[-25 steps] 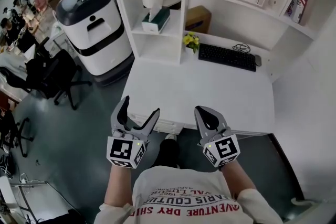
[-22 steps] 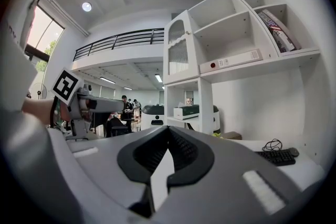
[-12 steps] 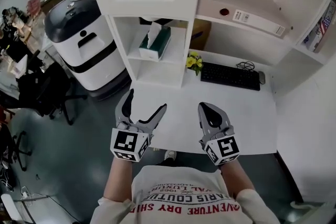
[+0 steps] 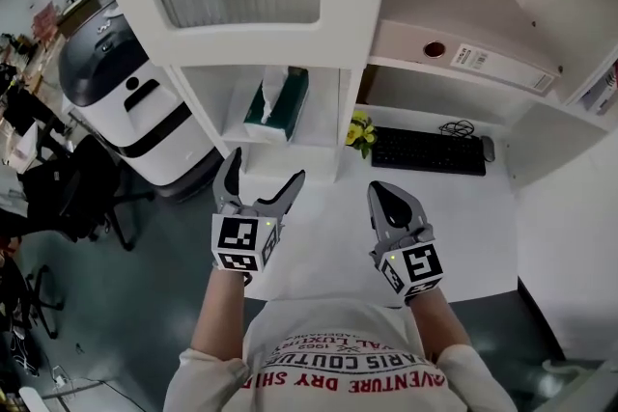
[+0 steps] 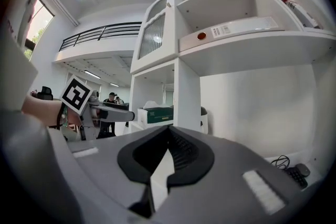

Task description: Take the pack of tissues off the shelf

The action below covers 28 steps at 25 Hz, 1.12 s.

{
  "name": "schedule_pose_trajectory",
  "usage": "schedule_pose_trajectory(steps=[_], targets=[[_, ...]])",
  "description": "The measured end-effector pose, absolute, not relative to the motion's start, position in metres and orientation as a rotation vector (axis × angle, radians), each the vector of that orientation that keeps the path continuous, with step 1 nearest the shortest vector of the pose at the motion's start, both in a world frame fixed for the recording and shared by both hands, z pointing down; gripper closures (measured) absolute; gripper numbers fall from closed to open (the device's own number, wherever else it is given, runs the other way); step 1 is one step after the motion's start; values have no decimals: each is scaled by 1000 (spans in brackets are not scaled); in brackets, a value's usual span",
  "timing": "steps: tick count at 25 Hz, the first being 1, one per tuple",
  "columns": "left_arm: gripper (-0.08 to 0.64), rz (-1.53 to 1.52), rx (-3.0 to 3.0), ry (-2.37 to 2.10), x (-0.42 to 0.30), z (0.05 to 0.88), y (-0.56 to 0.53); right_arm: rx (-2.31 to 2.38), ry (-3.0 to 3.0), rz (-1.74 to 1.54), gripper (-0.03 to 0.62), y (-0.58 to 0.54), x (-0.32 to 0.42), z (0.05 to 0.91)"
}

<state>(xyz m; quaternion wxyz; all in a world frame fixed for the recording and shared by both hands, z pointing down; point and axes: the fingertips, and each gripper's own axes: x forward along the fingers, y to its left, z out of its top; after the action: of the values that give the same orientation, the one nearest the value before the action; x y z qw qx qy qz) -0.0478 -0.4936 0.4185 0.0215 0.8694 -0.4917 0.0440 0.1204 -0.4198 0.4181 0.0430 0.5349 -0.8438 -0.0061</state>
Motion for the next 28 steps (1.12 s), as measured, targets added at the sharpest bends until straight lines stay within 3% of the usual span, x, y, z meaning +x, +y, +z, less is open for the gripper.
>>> schedule_pose_trajectory(steps=[10, 21, 23, 25, 28], targets=[[-14, 162, 2656, -1577, -43, 429, -573, 1634, -2525, 27, 591, -472, 123, 435], [-15, 241, 2643, -1577, -35, 443, -608, 1626, -2500, 72, 591, -491, 122, 448], [1, 281, 2661, -1591, -32, 443, -611, 1640, -2490, 76, 591, -493, 127, 449], [77, 282, 2656, -1611, -33, 444, -613, 1654, -2473, 84, 591, -494, 132, 452], [87, 248, 2633, -1642, -36, 444, -615, 1669, -2448, 96, 591, -492, 138, 456]])
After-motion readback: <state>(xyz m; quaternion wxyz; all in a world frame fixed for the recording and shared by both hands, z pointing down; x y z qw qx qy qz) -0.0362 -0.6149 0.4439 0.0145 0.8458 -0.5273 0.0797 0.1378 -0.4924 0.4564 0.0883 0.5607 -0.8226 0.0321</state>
